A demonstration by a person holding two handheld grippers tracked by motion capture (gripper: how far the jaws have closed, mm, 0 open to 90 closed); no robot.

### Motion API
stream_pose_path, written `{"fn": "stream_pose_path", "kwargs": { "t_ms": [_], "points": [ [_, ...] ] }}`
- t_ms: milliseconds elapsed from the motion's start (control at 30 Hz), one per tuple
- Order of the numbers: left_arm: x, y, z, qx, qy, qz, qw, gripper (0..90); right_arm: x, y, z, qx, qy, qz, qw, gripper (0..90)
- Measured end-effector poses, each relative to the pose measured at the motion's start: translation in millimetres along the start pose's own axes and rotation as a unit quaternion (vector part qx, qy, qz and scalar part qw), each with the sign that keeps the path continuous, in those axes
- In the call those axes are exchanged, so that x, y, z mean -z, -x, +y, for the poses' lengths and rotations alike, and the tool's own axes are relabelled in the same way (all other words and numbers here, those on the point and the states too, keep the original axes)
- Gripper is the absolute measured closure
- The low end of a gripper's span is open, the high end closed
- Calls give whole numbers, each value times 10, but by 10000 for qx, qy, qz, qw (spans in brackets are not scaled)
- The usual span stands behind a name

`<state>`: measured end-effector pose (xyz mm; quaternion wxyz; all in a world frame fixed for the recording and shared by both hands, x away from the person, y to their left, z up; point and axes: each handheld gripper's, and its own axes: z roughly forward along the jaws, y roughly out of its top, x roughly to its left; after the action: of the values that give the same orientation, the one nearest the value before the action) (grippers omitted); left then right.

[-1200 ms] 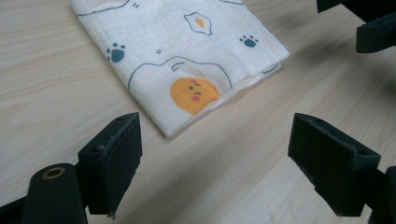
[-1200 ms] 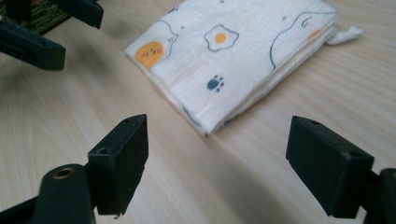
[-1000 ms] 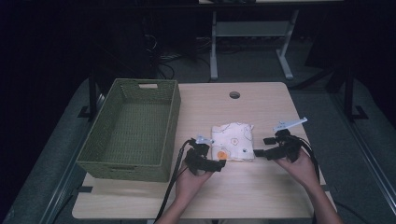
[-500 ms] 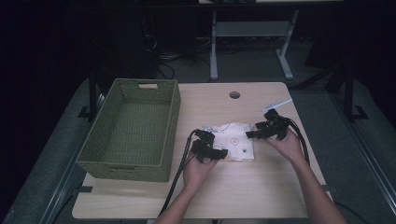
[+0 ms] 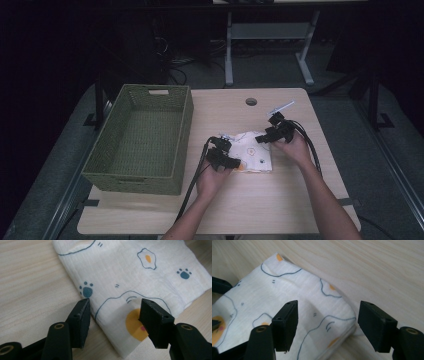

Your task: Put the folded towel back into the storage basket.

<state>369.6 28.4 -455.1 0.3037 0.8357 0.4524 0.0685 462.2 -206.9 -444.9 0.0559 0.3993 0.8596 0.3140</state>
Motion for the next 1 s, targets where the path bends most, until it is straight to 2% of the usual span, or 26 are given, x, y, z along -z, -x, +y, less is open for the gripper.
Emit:
{"fn": "stream_pose_path", "kwargs": {
  "t_ms": [67, 133, 167, 200, 233, 267, 300, 333, 367, 400, 433, 467, 500, 533, 567, 633, 667, 700, 733, 800, 1000],
  "points": [
    [-10, 35, 10, -156, -56, 92, 9998, 439, -64, -5, 13, -52, -103, -127, 9999, 357],
    [-14, 49, 11, -194, -47, 85, 9998, 457, -84, 4, 8, -65, -141, -147, 9998, 368],
    [-26, 95, 6, -330, -30, 149, 9993, 472, -123, 6, -7, -113, -281, -234, 9993, 379],
    [-28, 126, 5, -475, -70, 210, 9986, 483, -144, -3, -19, -82, -308, -250, 9992, 385],
    [-27, 135, 5, -528, -85, 222, 9983, 499, -143, -24, -29, -34, -270, -287, 9992, 409],
    [-27, 135, 5, -528, -85, 222, 9983, 521, -143, -24, -29, -34, -270, -287, 9992, 409],
    [-30, 151, 7, -546, -78, 177, 9983, 537, -137, -37, -31, 5, -297, -316, 9991, 465],
    [-30, 151, 7, -546, -78, 177, 9983, 559, -137, -37, -31, 5, -297, -316, 9991, 465],
    [-27, 156, 11, -550, -99, 114, 9984, 579, -122, -49, -31, 8, -367, -319, 9988, 520],
    [-27, 156, 11, -550, -99, 114, 9984, 600, -122, -49, -31, 8, -367, -319, 9988, 520],
    [-25, 157, 16, -556, -130, 50, 9984, 624, -104, -60, -41, -20, -404, -259, 9988, 597],
    [-25, 157, 16, -556, -130, 50, 9984, 644, -104, -60, -41, -20, -404, -259, 9988, 597],
    [-23, 158, 19, -585, -160, 15, 9982, 679, -87, -70, -63, -53, -403, -178, 9990, 655],
    [-22, 158, 21, -613, -188, -53, 9979, 679, -87, -70, -63, -53, -403, -178, 9990, 655],
    [-24, 164, 19, -627, -193, -157, 9977, 756, -67, -69, -97, -155, -384, -74, 9991, 702],
    [-24, 167, 18, -627, -199, -201, 9976, 789, -42, -51, -146, -298, -328, 69, 9990, 732],
    [-24, 167, 18, -627, -199, -201, 9976, 796, -42, -51, -146, -298, -328, 69, 9990, 732],
    [-25, 166, 18, -610, -208, -232, 9977, 798, -20, -16, -211, -583, -201, 251, 9978, 750],
    [-24, 160, 21, -570, -236, -287, 9977, 798, -20, -16, -211, -583, -201, 251, 9978, 750],
    [-15, 136, 23, -549, -303, -394, 9973, 802, -1, 10, -274, -830, -88, 431, 9956, 761],
    [3, 101, 20, -514, -301, -540, 9968, 811, 85, 54, -344, -1130, 82, 754, 9907, 776]
  ]
}}
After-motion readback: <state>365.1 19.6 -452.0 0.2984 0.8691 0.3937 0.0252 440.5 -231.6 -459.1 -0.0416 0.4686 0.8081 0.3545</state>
